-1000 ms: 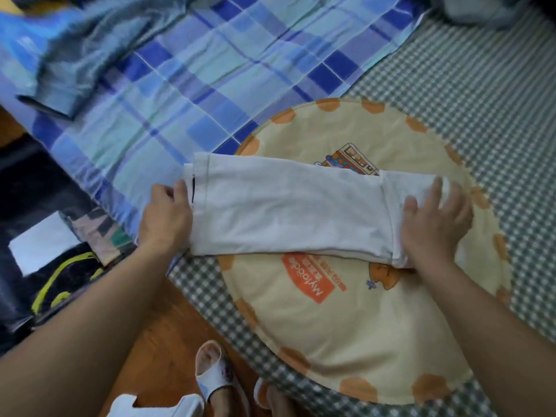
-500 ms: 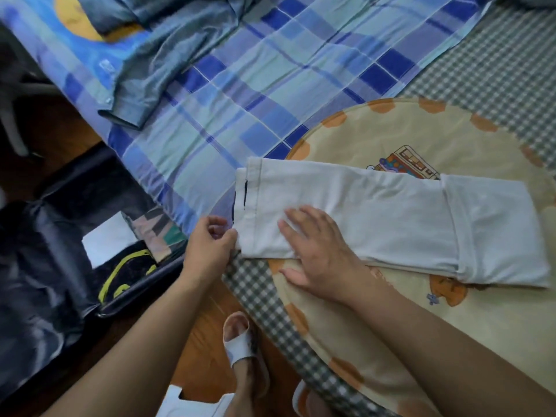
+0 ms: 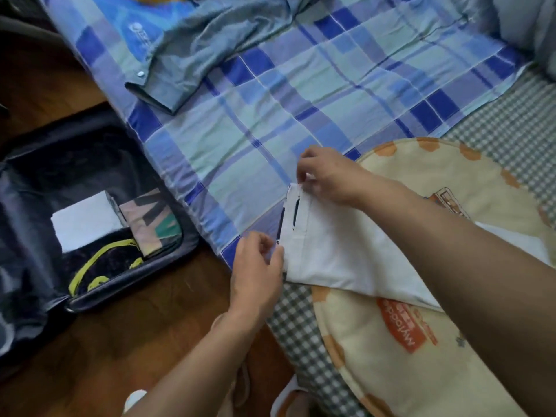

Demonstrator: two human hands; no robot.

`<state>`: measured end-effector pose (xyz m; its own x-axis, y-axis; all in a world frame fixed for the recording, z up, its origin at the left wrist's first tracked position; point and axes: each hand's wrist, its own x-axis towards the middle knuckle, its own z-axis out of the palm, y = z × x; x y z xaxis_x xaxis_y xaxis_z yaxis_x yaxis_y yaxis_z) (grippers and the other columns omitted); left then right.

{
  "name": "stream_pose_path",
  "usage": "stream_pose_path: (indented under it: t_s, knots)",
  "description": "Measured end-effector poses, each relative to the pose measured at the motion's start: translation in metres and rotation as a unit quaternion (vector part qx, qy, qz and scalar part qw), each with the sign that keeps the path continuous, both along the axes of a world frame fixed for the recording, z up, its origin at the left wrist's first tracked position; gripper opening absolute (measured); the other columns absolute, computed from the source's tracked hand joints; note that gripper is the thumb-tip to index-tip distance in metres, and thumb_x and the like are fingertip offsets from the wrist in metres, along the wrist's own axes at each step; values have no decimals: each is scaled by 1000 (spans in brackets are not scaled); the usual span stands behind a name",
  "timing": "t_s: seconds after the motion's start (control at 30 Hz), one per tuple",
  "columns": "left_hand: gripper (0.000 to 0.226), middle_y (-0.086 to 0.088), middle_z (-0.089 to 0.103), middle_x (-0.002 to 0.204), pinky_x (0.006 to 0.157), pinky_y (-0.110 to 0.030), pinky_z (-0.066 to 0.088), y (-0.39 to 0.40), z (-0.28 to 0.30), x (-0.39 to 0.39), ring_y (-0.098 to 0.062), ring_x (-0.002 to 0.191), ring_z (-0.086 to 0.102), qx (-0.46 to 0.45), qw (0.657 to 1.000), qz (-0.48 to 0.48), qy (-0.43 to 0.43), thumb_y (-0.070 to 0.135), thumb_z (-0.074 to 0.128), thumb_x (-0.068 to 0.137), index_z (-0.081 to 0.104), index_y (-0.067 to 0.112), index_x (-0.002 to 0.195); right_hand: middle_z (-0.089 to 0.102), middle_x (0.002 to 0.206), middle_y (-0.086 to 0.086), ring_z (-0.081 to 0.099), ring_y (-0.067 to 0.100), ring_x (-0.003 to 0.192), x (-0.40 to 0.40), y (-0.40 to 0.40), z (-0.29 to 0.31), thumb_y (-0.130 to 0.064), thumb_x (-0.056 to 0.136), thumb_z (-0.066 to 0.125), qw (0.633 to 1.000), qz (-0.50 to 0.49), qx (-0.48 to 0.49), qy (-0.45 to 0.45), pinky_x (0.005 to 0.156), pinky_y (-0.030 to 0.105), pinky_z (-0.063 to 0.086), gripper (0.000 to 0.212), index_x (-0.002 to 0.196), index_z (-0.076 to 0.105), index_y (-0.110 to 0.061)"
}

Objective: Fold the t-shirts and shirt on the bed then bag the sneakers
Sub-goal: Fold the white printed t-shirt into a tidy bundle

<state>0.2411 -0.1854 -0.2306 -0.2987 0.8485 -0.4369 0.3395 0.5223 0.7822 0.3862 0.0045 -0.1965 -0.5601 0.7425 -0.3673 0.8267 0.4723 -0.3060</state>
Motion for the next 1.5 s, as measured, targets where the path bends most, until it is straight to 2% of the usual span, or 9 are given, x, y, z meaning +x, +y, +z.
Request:
stream_pose_path:
  t_s: [0.17,0.57,0.77,0.9,1.13,1.2,1.37,1.43,1.5]
  knots:
    - [22,17,43,96,88,-31,46,-9,7,6,-7,97,50,-41,996,-70,40,57,57,94,61,36,89,59,102,0,57,24,97,-7,17,23,-18,94,66,999,12,-10,-32,85,37,46,5,99,68,-17]
    - [12,7,48,95,80,-34,45,9,7,-6,-10,89,52,-95,995,-42,-3,26,56,92,54,25,81,54,88,3,57,34,87,-21,6,-29,-20,83,65,994,-38,57,85,76,41,47,11,91,68,-13]
    - [39,7,59,106,84,-40,45,35,18,0,-19,100,56,-123,992,17,-22,58,54,93,44,25,112,54,133,11,48,27,123,-7,-64,-14,-28,98,55,896,-322,236,195,107,39,39,39,132,57,-9]
    - [45,2,58,102,81,-42,48,46,14,3,-23,95,57,-144,989,-21,-1,58,61,93,40,21,109,38,157,13,33,34,146,33,-138,-25,-37,103,40,927,-276,244,64,119,49,27,53,148,45,-10]
    - [23,-11,77,108,81,-40,59,65,37,17,-27,97,75,-141,925,48,-350,4,59,98,66,10,118,4,170,6,-3,27,156,34,-147,-52,-58,96,23,949,-301,90,-13,126,48,-1,74,161,19,-22]
    - [27,-8,77,107,87,-43,58,70,63,36,-27,99,74,-92,940,1,-329,-1,57,97,67,12,118,15,169,2,8,15,155,42,-142,-29,-53,100,25,910,-384,14,154,126,36,6,67,159,27,-20]
    - [42,3,69,68,62,-32,49,73,114,148,-13,57,63,-48,947,-182,-261,10,60,98,48,44,120,60,141,-5,66,12,117,130,-151,31,-44,106,40,489,-595,-206,604,105,37,50,40,144,46,-34]
    - [36,2,66,64,70,-35,54,64,107,202,-13,56,61,-84,940,-253,-211,19,59,98,41,49,103,67,132,-4,68,13,113,171,-158,29,-35,105,48,478,-617,-164,604,94,34,56,37,143,49,-36]
    - [28,-1,72,82,85,-42,57,50,86,234,-17,76,69,-109,938,-296,-141,22,55,98,44,44,111,68,129,-6,66,6,115,201,-165,17,-18,103,54,569,-629,-140,511,97,30,53,41,140,52,-37]
